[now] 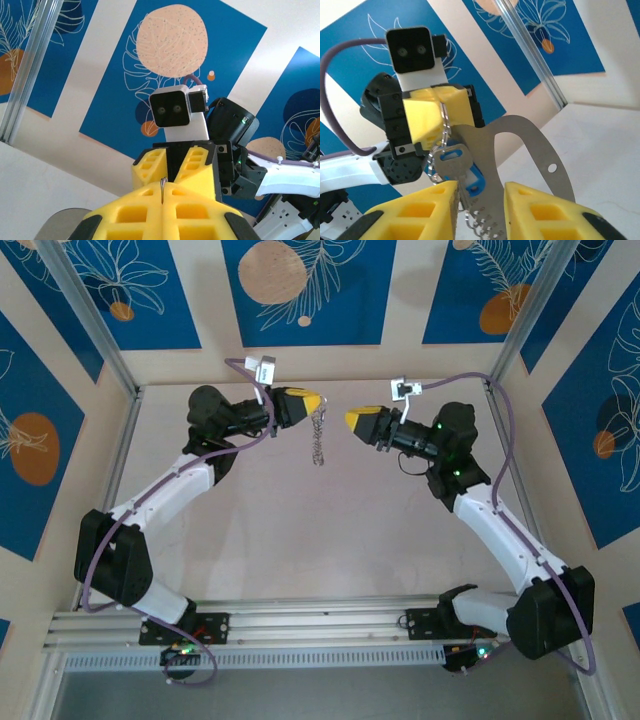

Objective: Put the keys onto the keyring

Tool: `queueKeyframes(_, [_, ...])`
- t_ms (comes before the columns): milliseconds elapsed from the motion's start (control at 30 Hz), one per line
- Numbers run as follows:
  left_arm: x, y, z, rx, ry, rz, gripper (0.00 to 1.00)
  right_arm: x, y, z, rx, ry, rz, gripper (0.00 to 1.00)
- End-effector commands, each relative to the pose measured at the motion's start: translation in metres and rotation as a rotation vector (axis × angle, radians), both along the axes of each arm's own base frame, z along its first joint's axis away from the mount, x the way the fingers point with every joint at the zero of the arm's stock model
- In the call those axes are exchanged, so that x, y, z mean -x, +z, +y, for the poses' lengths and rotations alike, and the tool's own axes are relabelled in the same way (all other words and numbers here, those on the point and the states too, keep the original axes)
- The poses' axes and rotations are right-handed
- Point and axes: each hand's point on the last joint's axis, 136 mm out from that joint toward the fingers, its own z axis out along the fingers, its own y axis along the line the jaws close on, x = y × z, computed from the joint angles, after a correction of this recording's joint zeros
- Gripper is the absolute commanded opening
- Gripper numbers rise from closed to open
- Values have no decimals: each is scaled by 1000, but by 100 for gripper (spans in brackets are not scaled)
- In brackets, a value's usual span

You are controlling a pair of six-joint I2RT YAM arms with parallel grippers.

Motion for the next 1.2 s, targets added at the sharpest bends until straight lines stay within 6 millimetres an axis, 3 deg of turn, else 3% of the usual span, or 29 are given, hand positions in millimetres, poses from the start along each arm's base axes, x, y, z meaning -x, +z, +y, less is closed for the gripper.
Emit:
queueKeyframes(0, [14,27,2,73,-14,-68,0,1,19,-6,-52,-50,-58,33])
queueKeyframes(367, [16,32,-1,103,-7,-43,0,6,48,4,-132,-72,-172,37])
queueKeyframes(700, [17,33,-3,103,-10,-45,0,2,44,22,-131,-20,-157,38])
queueKeyframes(1167, [17,29,-4,91,-7,-51,0,3,45,24,-134,-18,-161,37])
